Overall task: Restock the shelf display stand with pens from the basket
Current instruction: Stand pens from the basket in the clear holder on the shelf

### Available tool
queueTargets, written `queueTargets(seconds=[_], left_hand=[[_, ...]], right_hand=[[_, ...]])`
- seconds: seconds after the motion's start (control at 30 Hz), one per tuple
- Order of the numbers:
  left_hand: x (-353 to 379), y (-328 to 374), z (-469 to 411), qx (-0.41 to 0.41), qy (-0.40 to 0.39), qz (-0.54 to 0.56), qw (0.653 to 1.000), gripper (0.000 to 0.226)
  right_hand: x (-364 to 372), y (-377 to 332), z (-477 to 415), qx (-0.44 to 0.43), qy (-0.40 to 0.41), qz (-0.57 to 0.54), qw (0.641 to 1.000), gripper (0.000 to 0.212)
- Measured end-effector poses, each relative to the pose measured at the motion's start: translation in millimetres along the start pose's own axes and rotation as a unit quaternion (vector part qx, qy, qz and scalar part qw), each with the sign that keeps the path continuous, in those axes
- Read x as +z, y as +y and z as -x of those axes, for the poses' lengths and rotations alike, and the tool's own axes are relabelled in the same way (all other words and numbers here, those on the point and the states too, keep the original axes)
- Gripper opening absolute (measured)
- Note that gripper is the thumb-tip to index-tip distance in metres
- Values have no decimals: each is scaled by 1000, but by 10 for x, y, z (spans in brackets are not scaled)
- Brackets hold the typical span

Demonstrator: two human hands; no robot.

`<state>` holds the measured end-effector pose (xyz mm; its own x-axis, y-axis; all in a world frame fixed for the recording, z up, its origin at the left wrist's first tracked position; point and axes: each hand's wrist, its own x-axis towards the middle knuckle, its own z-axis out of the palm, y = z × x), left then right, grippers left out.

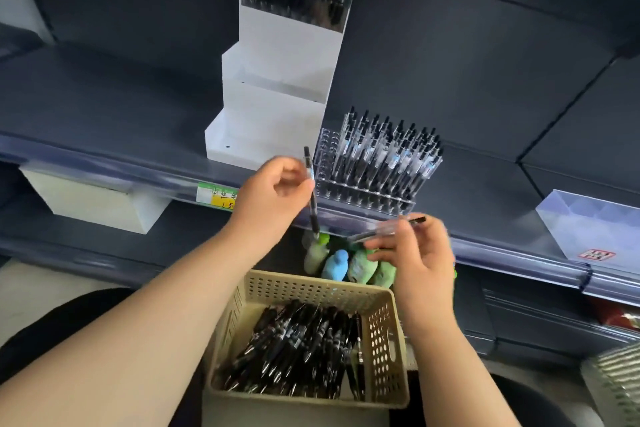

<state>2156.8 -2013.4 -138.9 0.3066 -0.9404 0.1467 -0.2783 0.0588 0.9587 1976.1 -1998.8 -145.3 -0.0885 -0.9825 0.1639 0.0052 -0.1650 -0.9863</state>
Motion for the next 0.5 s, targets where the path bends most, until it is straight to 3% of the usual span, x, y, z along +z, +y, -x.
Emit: queueTargets(seconds=[0.1,0.2,0.37,0.5], left_hand=[[-27,115,-266,41,29,1,999,13],[-66,201,-545,94,68,-21,993,14],[20,161,-958,123,74,-56,988,12],[90,67,-1180,131,50,-73,987,15]], right_hand=[[28,-262,-151,-73,49,-32,996,17],[138,-529,-479,-137,41,-13,990,22],[475,-762,-1272,-223,25,206,953,18],[756,-795,-1707,-239,-45,334,910,13]])
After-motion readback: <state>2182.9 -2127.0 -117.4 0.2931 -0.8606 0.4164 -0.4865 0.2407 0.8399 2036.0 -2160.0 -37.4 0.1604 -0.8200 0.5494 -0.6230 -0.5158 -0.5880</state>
